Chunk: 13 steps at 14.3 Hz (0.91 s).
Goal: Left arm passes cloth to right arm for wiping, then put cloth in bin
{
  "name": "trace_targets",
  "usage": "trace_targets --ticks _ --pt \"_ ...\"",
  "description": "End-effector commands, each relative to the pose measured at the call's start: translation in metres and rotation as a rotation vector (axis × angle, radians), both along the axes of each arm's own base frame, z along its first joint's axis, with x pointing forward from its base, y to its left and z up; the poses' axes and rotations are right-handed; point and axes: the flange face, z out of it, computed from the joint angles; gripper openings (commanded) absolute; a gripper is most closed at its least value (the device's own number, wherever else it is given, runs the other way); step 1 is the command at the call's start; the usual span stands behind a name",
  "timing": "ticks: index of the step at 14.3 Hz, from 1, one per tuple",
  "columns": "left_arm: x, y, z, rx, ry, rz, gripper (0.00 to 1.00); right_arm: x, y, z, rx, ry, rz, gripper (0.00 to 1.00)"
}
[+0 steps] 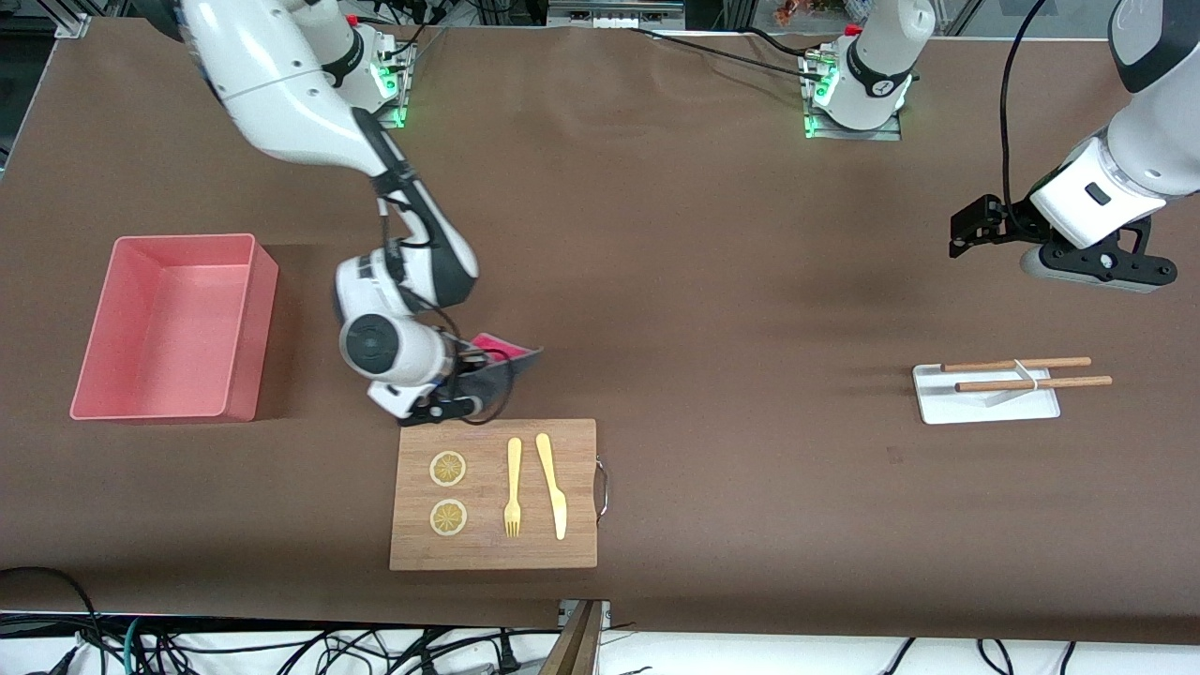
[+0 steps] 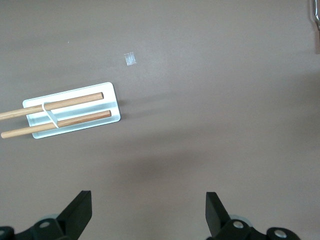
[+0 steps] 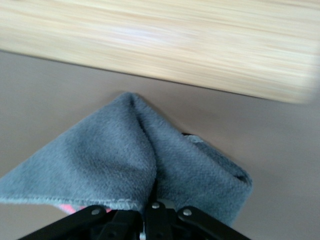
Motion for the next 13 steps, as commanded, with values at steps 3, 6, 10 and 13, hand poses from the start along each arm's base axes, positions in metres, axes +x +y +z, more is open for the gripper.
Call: trace_targets --ticks 3,6,10,13 --pt "-0.004 0.001 0.008 0.021 0.005 -0.023 1.0 -0.018 -0.123 0.015 0.012 0.02 0.144 0.0" --pt "-0.005 0.001 0.01 0.02 0.006 -0.023 1.0 -0.021 -0.164 0.021 0.016 0.02 0.196 0.0" --pt "-0.005 0.0 0.009 0.021 0.008 -0.025 1.0 -0.045 -0.185 0.036 -0.036 0.03 0.221 0.0" --pt "-0.006 -0.001 0.009 0.02 0.009 -0.028 1.0 -0.043 -0.163 0.02 -0.033 0.025 0.191 0.0"
